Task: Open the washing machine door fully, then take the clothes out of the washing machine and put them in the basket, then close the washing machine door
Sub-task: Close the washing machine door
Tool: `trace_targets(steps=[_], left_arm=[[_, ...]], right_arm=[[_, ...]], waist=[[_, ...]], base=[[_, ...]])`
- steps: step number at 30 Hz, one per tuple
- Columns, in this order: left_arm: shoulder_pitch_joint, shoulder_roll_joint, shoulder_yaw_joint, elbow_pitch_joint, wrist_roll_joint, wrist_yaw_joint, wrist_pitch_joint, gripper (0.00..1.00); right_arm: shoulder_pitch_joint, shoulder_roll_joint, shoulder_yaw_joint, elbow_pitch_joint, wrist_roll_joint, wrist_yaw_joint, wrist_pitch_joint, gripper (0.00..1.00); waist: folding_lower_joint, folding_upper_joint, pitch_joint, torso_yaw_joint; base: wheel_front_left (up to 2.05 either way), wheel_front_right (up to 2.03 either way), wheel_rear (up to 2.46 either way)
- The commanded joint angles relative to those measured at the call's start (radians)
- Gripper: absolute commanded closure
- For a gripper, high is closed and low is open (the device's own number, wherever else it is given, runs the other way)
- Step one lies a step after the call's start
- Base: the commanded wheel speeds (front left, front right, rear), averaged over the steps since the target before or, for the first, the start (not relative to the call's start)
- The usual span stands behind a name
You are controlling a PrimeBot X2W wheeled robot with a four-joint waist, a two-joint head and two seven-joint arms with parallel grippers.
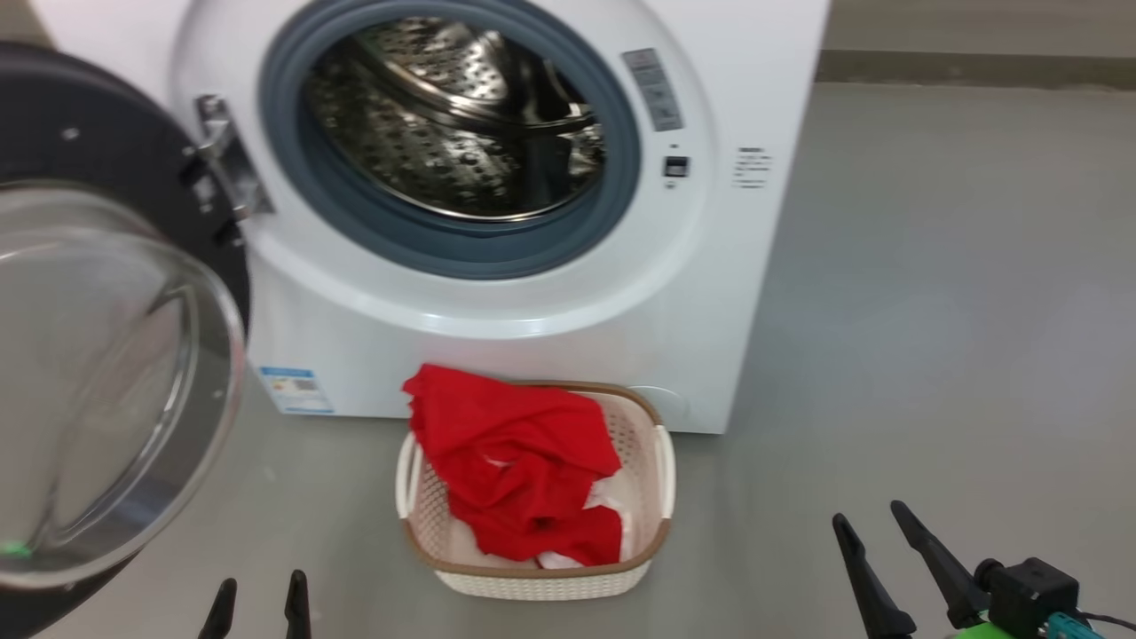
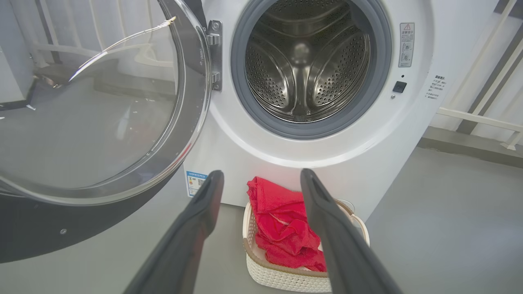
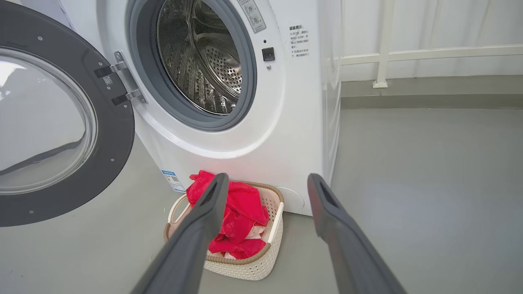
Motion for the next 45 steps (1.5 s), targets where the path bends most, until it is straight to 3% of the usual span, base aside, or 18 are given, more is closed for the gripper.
trace_targets(steps=[1,11,22,43,44,45], left_arm=[[-0.021,0.009,0.026,-0.018,-0.009,0.01,-0.005,0.0],[-0.007,0.009,0.001,-0.013,-0.051,0.055,-0.005,0.0],[0.003,0.009,-0.016,-0.023,-0.065,0.085,-0.005,0.0],[0.006,0.009,-0.008,-0.066,-0.094,0.093,-0.005,0.0],[0.002,0.009,-0.004,-0.075,-0.1,0.089,-0.005,0.04],[-0.005,0.009,0.003,-0.089,-0.101,0.085,-0.005,0.37]], right_arm=[[-0.051,-0.023,0.033,-0.014,-0.012,0.006,-0.006,0.0],[-0.088,-0.028,0.086,0.003,-0.007,0.006,-0.006,0.0],[-0.106,-0.023,0.13,0.013,-0.004,0.006,-0.006,0.0],[-0.14,-0.013,0.165,0.019,0.0,0.006,-0.006,0.0],[-0.14,-0.013,0.165,0.019,0.0,0.006,-0.006,0.0],[-0.139,-0.013,0.163,0.018,0.0,0.006,-0.006,0.0]], waist=[[0.0001,0.0,-0.005,0.08],[0.0001,0.0,-0.012,0.248],[0.0001,0.0,-0.011,0.368],[0.0001,0.0,-0.005,0.417],[0.0001,0.0,-0.004,0.417],[0.0001,0.0,-0.003,0.419]], base=[[0.0,0.0,0.0],[0.0,0.0,0.0],[0.0,0.0,0.0],[0.0,0.0,0.0],[0.0,0.0,0.0],[0.0,0.0,0.0]])
